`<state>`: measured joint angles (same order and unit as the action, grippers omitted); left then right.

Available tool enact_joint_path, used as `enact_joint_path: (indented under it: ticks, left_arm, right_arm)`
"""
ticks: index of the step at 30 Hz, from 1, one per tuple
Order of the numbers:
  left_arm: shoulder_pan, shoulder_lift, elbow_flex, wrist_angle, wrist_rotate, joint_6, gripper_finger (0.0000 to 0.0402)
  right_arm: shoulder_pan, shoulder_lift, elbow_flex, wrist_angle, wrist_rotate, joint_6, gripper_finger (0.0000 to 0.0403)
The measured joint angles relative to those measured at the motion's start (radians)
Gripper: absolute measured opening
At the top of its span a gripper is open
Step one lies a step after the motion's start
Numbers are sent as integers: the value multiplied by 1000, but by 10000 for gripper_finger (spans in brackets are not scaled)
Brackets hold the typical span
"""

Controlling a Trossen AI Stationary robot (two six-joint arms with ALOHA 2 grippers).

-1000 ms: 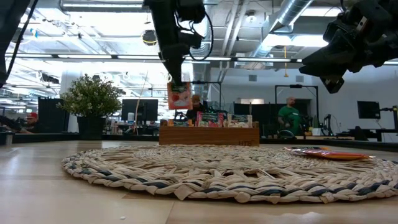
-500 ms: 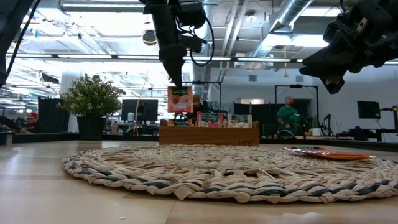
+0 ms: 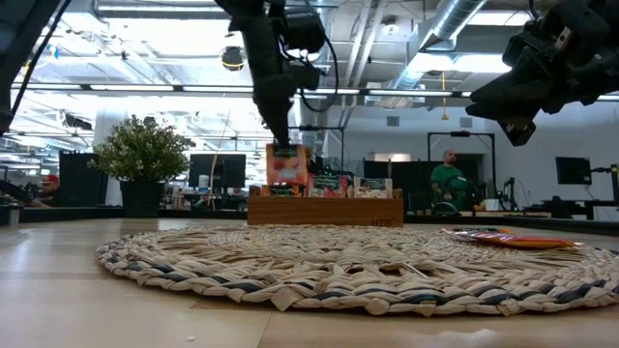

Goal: Pick & Place Tea
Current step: Put the orange tea bag into the left section of the wooden organizer

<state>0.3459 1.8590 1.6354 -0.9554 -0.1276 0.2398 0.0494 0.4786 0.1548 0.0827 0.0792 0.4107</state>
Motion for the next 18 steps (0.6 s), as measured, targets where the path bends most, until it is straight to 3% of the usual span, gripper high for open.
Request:
enact_joint_path:
  ticks: [18]
  left_arm:
    - [1,69,-1,-21,-69,57,0]
  right_arm:
    - [0,0,0,7,0,0,98]
